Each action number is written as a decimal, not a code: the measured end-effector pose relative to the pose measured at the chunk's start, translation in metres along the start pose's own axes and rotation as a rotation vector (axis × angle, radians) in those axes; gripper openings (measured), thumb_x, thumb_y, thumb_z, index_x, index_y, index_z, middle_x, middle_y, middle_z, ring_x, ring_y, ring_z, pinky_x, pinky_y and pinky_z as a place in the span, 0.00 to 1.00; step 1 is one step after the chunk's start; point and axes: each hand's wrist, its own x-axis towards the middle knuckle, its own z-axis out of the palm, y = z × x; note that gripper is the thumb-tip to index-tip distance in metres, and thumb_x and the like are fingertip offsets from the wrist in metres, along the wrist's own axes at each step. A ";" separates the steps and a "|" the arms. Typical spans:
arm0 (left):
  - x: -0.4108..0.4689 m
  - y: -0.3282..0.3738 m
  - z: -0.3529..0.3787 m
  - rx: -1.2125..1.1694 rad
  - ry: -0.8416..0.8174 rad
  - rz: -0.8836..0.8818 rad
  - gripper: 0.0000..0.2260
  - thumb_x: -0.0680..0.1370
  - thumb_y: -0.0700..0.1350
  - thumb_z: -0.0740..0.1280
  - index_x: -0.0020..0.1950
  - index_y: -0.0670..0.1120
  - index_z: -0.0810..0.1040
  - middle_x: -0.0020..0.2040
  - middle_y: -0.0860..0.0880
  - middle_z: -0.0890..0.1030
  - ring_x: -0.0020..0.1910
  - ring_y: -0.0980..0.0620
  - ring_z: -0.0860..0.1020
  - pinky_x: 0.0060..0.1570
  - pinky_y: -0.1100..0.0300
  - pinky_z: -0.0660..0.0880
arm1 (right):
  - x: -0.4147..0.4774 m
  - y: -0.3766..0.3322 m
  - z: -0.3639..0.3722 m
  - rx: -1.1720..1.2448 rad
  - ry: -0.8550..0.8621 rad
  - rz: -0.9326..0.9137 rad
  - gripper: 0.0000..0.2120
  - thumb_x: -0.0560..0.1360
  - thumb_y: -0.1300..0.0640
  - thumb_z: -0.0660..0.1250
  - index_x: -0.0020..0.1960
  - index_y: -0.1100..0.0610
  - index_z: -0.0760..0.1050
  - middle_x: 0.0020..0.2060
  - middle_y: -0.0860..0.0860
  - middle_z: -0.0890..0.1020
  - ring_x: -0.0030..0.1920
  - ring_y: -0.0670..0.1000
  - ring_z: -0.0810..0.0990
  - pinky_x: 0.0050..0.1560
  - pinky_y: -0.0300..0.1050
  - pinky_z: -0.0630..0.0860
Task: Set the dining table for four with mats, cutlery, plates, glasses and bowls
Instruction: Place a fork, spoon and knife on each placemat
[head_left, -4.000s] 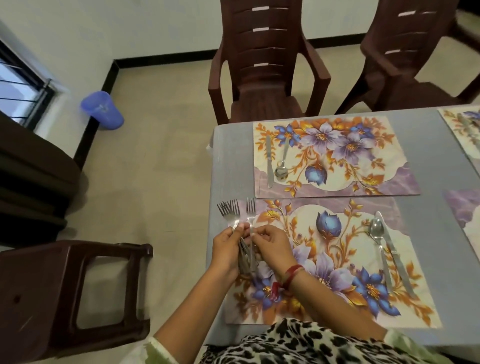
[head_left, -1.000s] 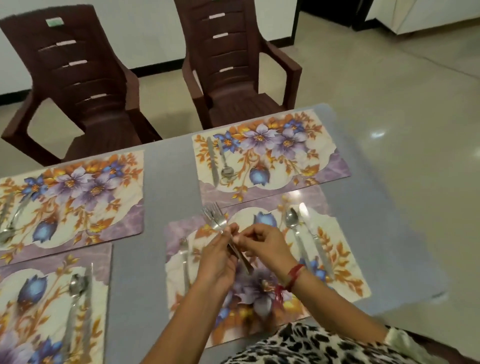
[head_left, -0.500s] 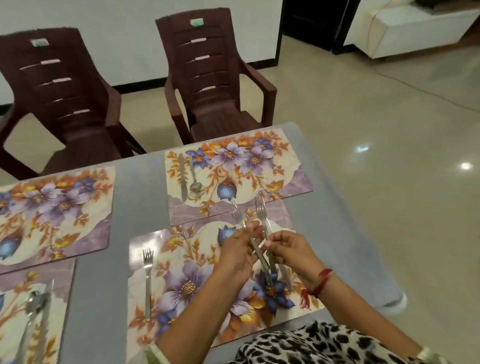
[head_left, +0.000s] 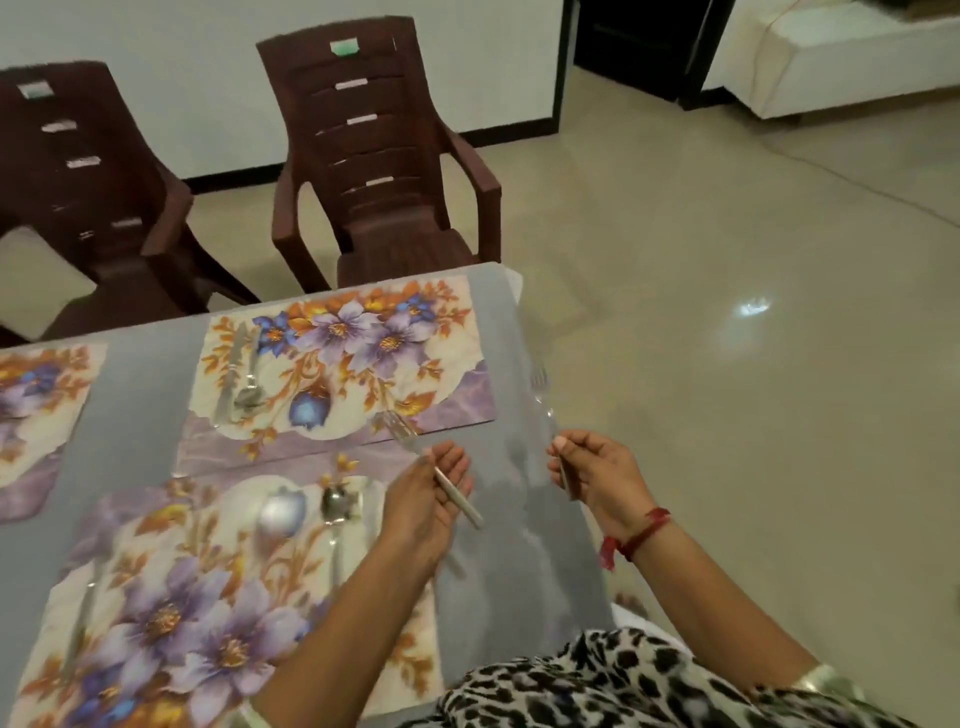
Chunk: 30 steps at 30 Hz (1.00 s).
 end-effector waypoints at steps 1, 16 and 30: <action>0.001 -0.013 0.018 -0.026 0.023 0.019 0.12 0.83 0.42 0.55 0.48 0.40 0.75 0.50 0.42 0.78 0.47 0.48 0.78 0.46 0.56 0.79 | 0.012 -0.012 -0.020 -0.026 -0.033 0.001 0.03 0.76 0.67 0.65 0.44 0.61 0.76 0.34 0.54 0.80 0.29 0.46 0.79 0.33 0.37 0.78; -0.031 -0.070 0.115 -0.314 0.275 0.234 0.10 0.83 0.41 0.56 0.49 0.40 0.76 0.46 0.44 0.79 0.45 0.50 0.80 0.54 0.55 0.76 | 0.074 -0.106 -0.111 -0.105 -0.361 0.203 0.03 0.75 0.63 0.68 0.47 0.60 0.80 0.32 0.50 0.79 0.31 0.44 0.76 0.32 0.34 0.76; -0.008 -0.052 0.159 -0.380 0.299 0.286 0.09 0.82 0.40 0.58 0.48 0.40 0.76 0.46 0.44 0.79 0.47 0.50 0.78 0.60 0.54 0.72 | 0.142 -0.167 -0.104 -0.121 -0.390 0.264 0.05 0.74 0.68 0.67 0.39 0.64 0.76 0.32 0.55 0.77 0.25 0.43 0.77 0.30 0.33 0.77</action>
